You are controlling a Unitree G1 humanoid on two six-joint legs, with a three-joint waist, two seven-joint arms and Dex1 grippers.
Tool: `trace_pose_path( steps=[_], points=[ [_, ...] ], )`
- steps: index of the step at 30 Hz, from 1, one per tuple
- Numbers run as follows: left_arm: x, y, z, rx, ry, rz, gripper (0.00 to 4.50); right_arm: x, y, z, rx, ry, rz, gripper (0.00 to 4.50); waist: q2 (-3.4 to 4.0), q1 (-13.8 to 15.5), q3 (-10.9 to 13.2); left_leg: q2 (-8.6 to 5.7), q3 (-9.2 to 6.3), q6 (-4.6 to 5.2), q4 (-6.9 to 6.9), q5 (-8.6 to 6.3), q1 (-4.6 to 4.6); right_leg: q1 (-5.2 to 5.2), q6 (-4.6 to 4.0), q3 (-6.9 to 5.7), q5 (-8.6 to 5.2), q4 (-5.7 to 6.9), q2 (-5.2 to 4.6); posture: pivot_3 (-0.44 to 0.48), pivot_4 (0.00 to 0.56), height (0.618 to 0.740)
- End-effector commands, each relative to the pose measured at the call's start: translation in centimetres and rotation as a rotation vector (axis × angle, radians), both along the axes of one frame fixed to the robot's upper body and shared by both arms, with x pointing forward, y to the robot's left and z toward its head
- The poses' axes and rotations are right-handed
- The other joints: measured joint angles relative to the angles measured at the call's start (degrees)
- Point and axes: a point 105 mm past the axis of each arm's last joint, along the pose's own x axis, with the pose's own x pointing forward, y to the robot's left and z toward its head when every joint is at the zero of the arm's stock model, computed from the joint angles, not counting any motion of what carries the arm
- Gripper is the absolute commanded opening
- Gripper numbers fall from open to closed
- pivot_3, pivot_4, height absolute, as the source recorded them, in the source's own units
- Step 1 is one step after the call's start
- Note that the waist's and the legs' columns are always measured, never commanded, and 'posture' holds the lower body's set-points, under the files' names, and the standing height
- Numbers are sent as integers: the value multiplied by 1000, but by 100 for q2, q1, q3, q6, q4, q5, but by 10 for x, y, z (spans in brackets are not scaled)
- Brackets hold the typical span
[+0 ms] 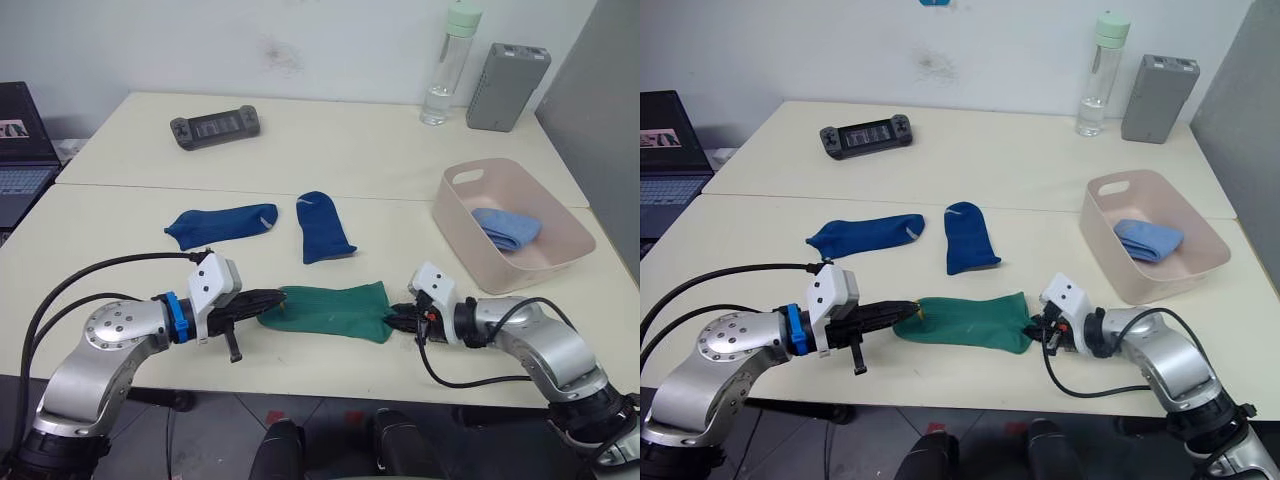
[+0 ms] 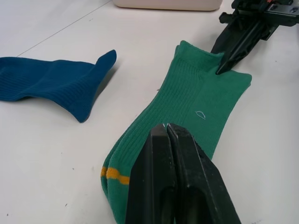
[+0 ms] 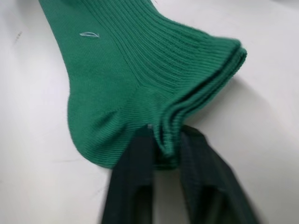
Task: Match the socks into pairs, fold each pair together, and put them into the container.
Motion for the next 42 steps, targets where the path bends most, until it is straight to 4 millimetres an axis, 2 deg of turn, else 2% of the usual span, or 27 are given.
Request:
trace_pose_path(
  steps=[1,11,24,28,34,42],
  points=[
    [-1,-5,6,5,-35,-21,0,2,1,12,46,8,12,20,0,1,0,0,0,0,0,0,0,0,0,0,0,0,0,0,150,740],
    [7,-23,5,-18,6,-113,0,8,-17,36,88,133,116,20,0,5,0,-3,2,1,1,0,-1,1,0,0,0,-1,0,0,150,740],
    [23,-52,-30,60,85,-176,0,8,-18,44,116,157,133,20,1,2,1,-3,0,1,1,0,-2,0,0,-1,1,0,1,0,150,740],
    [29,-54,-34,77,88,-176,0,6,-12,52,140,153,151,20,0,5,0,-3,-1,1,1,0,-2,0,0,-3,1,1,1,0,150,740],
    [33,-60,-42,87,107,-193,0,-2,6,72,247,175,191,20,0,4,0,-3,-2,1,1,0,-3,0,0,-3,2,2,1,0,150,740],
    [35,-62,-49,99,122,-186,0,-10,30,80,319,188,225,20,1,5,0,-4,-6,1,1,0,-5,0,0,-7,2,1,1,0,150,740]
  ],
)
